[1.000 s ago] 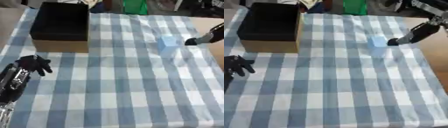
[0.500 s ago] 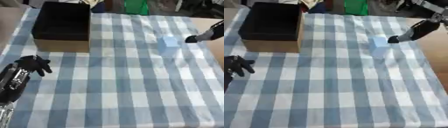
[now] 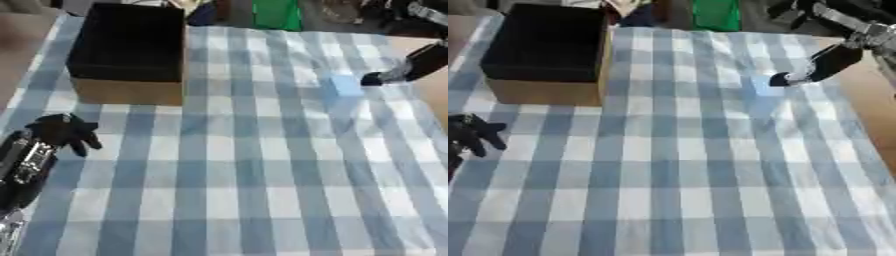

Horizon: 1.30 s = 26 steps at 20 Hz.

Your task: Pick up objects on the table and place them in the box.

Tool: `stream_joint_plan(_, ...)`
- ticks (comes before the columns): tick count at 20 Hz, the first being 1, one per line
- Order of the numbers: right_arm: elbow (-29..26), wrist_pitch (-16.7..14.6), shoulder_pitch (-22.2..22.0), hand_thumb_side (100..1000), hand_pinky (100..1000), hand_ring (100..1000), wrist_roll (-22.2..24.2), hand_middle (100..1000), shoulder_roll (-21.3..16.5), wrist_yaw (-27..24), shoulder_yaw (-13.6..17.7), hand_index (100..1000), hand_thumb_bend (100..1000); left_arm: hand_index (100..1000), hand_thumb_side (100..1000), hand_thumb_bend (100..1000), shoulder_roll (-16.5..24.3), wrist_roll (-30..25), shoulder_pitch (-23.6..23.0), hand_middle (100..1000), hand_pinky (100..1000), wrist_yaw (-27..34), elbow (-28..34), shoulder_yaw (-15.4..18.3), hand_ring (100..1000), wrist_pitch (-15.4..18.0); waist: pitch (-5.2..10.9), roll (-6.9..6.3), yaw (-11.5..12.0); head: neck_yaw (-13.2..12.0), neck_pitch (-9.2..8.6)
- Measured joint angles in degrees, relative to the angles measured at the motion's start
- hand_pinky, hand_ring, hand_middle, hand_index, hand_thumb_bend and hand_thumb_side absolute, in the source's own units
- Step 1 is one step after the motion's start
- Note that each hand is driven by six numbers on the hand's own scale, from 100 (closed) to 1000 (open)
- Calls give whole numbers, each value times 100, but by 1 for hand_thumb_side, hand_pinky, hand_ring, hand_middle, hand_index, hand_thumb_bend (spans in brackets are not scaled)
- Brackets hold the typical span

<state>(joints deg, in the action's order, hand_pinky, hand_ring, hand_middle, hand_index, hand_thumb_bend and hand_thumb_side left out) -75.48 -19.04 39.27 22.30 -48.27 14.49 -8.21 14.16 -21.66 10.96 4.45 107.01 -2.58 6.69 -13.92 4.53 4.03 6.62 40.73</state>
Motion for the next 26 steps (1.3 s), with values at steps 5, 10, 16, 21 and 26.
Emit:
stream_joint_plan(5, 423, -57, 112, 324, 760, 1000, -58, 820, 156, 187, -1, 921, 680, 425, 810, 196, 0, -13, 25, 498, 867, 0, 2, -2, 536, 9, -29, 2, 51, 17, -2)
stream_joint_plan(10, 848, -104, 197, 333, 762, 1000, -106, 821, 281, 386, 3, 921, 680, 425, 809, 196, 1, -16, 50, 498, 867, 0, 3, -4, 536, 10, -48, 5, 76, 43, -2)
stream_joint_plan(16, 1193, -168, 210, 339, 762, 1000, -171, 821, 396, 587, 6, 922, 682, 425, 808, 197, 1, -20, 69, 498, 867, 1, 4, -5, 536, 6, -58, 20, 84, 54, -3)
stream_joint_plan(21, 1352, -192, 211, 345, 762, 1000, -194, 821, 461, 681, 6, 921, 682, 425, 808, 197, 1, -20, 72, 498, 867, 2, 5, -6, 536, 6, -61, 20, 87, 54, -3)
stream_joint_plan(26, 1473, -209, 213, 349, 762, 1000, -211, 820, 473, 785, 8, 921, 682, 425, 809, 196, 1, -20, 72, 497, 867, 3, 13, -6, 536, 6, -68, 20, 94, 54, -3)
